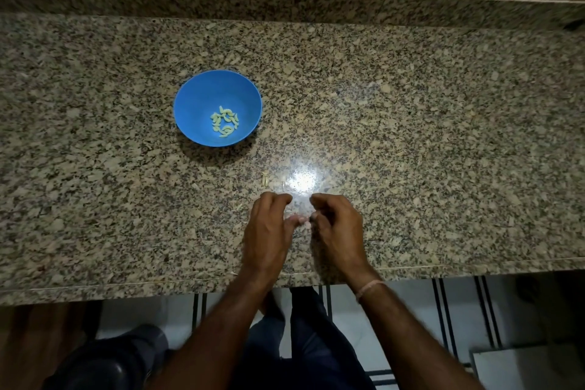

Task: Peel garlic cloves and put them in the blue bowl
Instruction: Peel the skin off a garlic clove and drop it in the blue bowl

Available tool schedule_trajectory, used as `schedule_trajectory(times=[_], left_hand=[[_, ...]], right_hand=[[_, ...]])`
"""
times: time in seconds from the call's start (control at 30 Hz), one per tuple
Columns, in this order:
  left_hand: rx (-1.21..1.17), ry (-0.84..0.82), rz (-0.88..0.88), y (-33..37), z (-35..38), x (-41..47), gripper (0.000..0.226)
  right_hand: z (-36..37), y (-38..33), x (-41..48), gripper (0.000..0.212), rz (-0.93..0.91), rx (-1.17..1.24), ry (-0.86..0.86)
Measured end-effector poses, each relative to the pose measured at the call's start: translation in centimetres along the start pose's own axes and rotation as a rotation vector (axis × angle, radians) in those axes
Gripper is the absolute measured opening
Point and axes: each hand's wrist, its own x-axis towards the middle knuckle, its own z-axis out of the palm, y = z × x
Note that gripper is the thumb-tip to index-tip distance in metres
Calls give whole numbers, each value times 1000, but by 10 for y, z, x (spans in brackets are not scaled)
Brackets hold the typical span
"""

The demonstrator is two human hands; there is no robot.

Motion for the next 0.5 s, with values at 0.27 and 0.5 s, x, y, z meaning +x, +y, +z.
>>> schedule_trajectory(times=[0.27, 0.5], left_hand=[[-4, 29, 29, 2, 2, 8, 17], [-320, 228, -279, -12, -32, -20, 19]], right_hand=[[-10, 11, -3, 32, 22, -4, 15], [22, -15, 34, 61, -247, -267, -274]])
